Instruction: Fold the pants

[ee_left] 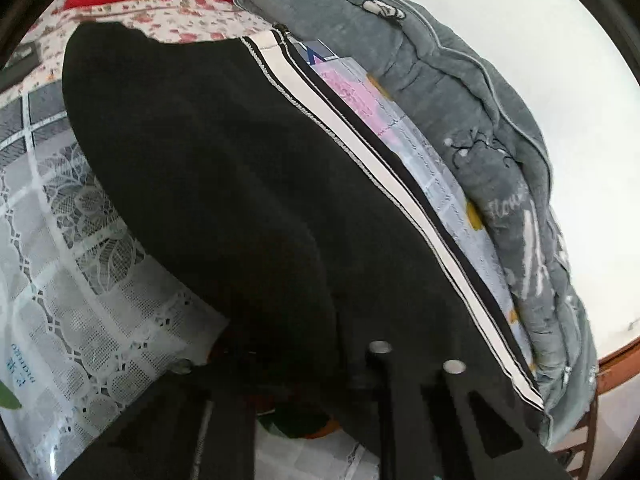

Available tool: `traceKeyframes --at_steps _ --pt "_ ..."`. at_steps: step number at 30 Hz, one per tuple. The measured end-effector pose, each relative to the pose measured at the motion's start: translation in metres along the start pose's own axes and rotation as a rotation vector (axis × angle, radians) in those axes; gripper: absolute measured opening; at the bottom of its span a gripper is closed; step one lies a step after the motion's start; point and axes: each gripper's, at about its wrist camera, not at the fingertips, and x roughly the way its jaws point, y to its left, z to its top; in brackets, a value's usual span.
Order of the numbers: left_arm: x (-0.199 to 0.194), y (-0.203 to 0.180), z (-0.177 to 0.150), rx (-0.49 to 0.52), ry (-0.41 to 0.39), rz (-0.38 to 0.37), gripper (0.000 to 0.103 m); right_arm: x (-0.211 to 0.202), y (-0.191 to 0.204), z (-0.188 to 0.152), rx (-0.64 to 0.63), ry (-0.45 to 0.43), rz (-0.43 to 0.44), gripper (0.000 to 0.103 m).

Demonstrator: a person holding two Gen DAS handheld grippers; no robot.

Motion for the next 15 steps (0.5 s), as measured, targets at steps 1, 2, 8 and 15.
traceKeyframes --at_steps 1,2,8,15 --pt "-0.002 0.002 -0.001 0.004 0.001 -0.008 0.013 -0.006 0.000 -0.002 -0.014 -0.022 0.033 0.010" --pt "-0.006 0.004 -0.002 0.014 0.000 -0.012 0.013 -0.012 0.000 -0.003 -0.023 -0.037 0.050 0.009" --pt "-0.038 0.005 -0.024 0.095 -0.008 0.018 0.012 -0.057 -0.015 -0.026 -0.016 -0.113 0.127 0.007" --pt "-0.093 0.029 -0.074 0.180 -0.011 0.032 0.013 -0.106 -0.055 -0.077 -0.051 -0.107 0.119 0.007"
